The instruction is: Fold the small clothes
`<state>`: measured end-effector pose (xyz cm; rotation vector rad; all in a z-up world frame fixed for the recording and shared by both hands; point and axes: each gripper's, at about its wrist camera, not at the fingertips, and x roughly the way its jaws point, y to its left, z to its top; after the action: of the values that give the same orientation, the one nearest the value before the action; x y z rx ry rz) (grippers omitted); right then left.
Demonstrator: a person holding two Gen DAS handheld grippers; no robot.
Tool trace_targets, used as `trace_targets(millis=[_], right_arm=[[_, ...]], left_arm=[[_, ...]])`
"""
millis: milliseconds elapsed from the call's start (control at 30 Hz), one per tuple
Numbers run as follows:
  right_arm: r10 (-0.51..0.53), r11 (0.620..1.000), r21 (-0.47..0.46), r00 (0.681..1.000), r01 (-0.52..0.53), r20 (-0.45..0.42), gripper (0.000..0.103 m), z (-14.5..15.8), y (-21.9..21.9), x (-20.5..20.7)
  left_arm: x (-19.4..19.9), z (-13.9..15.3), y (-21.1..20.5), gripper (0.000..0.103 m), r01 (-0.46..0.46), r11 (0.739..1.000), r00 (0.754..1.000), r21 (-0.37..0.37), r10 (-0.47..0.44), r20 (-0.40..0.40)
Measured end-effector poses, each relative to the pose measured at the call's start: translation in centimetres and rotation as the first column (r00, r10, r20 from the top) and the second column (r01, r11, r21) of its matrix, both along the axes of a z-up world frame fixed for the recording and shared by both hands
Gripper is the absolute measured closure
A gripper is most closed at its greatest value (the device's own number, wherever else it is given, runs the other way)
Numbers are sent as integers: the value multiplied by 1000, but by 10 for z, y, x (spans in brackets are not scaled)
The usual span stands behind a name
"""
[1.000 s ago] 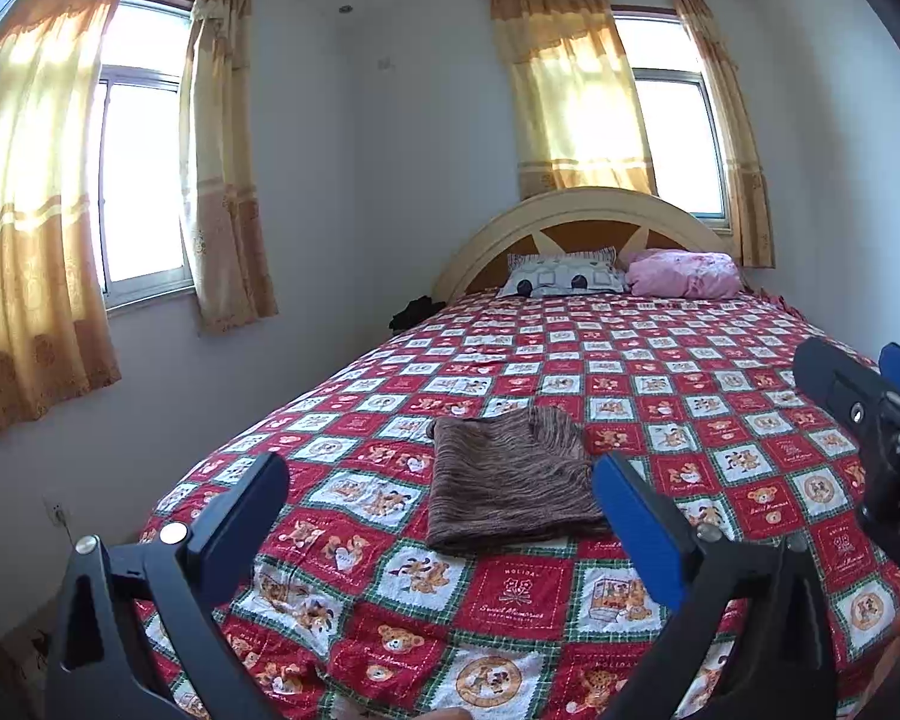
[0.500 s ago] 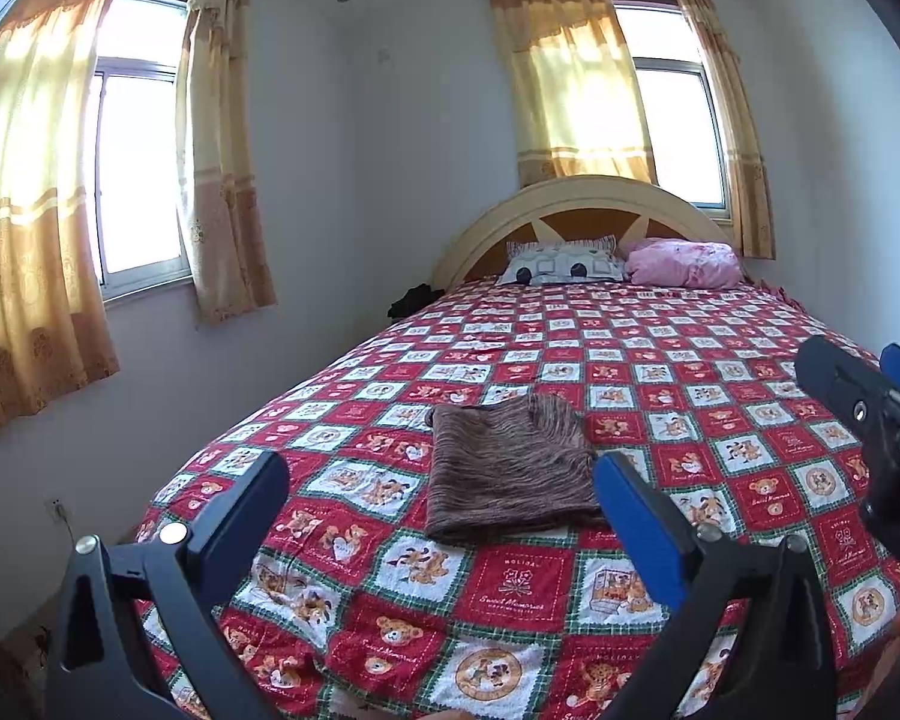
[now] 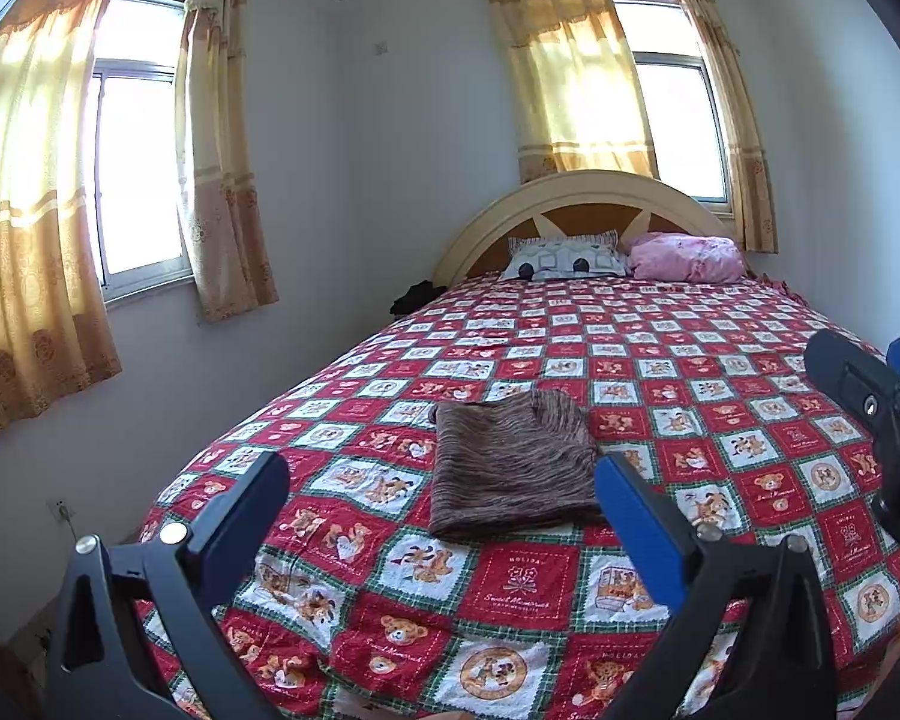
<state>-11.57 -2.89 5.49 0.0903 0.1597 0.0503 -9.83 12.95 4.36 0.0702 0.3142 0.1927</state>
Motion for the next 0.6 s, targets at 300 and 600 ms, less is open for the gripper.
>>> trace_targets(millis=[300, 600], right_arm=[[-2, 1000, 3, 1000, 2, -4, 20, -2, 0, 0], [-6, 1000, 9, 1000, 6, -8, 20, -3, -1, 1]], left_arm=[[0, 0, 1, 0, 4, 1000, 1000, 8, -4, -5], [2, -2, 1, 0, 5, 1000, 1000, 0, -5, -12]])
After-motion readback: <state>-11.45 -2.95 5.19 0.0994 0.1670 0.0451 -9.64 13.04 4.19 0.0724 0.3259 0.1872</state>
